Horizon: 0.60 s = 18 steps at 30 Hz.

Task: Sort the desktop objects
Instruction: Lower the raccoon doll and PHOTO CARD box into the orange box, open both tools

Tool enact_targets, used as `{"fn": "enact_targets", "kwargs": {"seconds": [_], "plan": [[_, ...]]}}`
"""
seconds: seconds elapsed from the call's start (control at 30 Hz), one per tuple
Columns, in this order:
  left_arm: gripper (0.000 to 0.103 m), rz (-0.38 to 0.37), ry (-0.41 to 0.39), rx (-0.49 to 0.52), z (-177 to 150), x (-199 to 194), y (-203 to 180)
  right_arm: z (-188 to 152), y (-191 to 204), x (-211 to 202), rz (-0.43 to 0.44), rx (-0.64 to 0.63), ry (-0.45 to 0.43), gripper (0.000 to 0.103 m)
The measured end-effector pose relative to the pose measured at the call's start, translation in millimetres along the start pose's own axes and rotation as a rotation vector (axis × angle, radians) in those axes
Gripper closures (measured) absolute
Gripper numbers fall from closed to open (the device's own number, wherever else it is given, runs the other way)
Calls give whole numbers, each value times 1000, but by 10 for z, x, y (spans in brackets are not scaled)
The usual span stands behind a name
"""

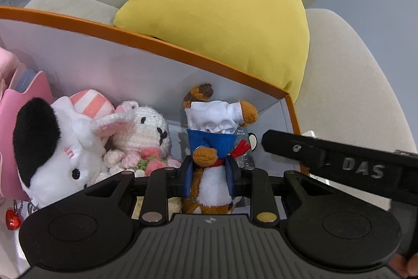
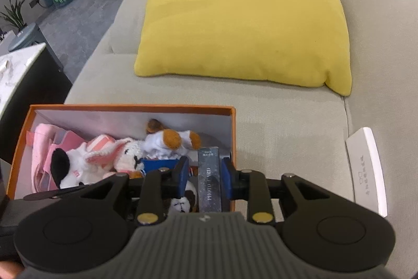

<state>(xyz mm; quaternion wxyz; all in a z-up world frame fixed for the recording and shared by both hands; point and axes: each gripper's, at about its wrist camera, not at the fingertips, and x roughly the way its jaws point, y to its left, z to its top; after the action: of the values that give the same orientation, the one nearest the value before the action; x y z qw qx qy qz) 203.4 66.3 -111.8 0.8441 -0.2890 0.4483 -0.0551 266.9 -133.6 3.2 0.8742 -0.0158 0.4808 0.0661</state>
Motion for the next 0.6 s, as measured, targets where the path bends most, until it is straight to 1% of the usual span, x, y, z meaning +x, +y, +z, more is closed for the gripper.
{"fn": "enact_targets", "kwargs": {"seconds": [0.1,0.23,0.37,0.5,0.57,0.6], "plan": [[74,25,9,25,45,104,-61,-15,-31,-121,21,18,-34,74],[74,71,31,53,51,213,-163,-49,-88,-341,25,23,-91,74],[74,117,53,89,84,334,-255,-125,-227,-536,34,43,-129,74],[72,146,60,122,76,352,-318,-246,-453,-674,25,75,-147,74],[68,152,63,133,75,326,-340,-313,-623,-708,17,97,-141,73],[67,156,66,137,103,326,-359,-347,-706,-709,12,106,-134,73]]}}
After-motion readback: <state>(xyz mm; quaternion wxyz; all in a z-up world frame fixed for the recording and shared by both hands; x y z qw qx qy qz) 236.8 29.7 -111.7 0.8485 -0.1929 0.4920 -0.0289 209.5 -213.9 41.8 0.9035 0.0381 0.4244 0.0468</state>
